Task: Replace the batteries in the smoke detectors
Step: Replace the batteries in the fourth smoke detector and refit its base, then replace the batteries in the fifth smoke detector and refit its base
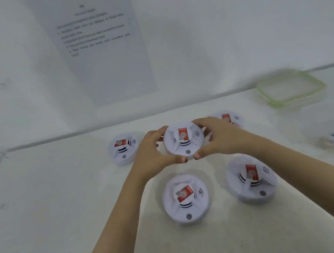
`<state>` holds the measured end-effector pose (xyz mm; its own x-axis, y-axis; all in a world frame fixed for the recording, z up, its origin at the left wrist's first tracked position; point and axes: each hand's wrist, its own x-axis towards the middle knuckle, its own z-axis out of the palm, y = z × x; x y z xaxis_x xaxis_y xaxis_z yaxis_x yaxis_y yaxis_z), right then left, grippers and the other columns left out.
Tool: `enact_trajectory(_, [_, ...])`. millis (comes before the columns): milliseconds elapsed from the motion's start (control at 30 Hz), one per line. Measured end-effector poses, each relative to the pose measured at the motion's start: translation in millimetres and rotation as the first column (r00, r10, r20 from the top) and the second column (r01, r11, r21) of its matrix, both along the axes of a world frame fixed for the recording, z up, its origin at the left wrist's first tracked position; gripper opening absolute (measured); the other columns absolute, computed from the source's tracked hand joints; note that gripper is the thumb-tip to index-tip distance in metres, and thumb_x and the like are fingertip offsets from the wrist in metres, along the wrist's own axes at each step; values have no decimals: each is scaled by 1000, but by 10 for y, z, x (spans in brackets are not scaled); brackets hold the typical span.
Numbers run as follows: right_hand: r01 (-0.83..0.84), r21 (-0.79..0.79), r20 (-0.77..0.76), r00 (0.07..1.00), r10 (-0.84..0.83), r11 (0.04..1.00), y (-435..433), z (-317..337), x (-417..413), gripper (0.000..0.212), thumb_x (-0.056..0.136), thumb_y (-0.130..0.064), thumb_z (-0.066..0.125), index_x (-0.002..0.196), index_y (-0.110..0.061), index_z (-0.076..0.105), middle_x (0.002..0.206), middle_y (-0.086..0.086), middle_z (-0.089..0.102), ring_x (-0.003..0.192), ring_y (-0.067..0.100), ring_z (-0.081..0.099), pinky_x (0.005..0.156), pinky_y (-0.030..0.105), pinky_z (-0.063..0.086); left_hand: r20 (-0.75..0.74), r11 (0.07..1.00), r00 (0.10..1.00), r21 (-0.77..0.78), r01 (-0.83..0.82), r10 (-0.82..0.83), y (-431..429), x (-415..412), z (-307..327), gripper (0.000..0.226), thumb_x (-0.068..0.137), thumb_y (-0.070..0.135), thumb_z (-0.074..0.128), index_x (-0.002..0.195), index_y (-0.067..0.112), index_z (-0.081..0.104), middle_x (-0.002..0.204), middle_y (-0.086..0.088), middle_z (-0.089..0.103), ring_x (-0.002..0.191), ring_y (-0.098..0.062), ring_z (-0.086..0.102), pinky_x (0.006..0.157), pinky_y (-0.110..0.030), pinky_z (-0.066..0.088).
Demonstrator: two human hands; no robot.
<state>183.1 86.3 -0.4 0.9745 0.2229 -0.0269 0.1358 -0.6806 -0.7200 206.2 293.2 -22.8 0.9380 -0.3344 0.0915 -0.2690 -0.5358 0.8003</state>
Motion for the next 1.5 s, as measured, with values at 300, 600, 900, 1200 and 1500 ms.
enact_trajectory(300, [-27,-69,-51,998,24,997,89,-233,393,55,67,-23,81,114,-19,53,103,-5,61,85,8,54,68,19,40,36,1000,999,14,25,-25,-10,342,-298,56,56,14,92,104,23,64,96,16,66,87,12,59,71,-6,43])
enact_trajectory(600, [-38,-272,-78,997,17,962,155,-231,425,56,83,-20,60,134,-14,39,131,7,43,116,21,45,88,28,40,138,994,989,-96,-45,58,43,43,-392,49,75,23,76,118,33,54,114,22,60,105,10,55,90,-7,39])
enact_trajectory(900, [-158,-149,96,980,173,976,968,-144,555,54,90,-26,55,140,-20,37,142,2,37,131,19,33,102,29,31,295,827,878,320,-462,377,964,-741,-620,69,86,61,47,125,7,62,130,-11,60,123,-20,49,102,-39,40])
enact_trajectory(1200, [-187,-131,54,979,195,974,1640,-385,816,87,72,-40,76,141,-14,30,137,8,36,126,25,36,96,29,35,125,778,900,461,-426,418,1074,-833,-696,95,87,77,6,137,11,52,144,-19,46,131,-36,47,106,-44,24])
enact_trajectory(1500, [39,389,-383,916,123,920,1454,-113,611,40,74,-44,74,97,-14,60,90,0,57,80,13,54,67,22,43,153,828,837,135,-545,526,1090,-858,-619,85,70,66,45,138,15,50,138,15,37,135,-15,38,110,-26,22])
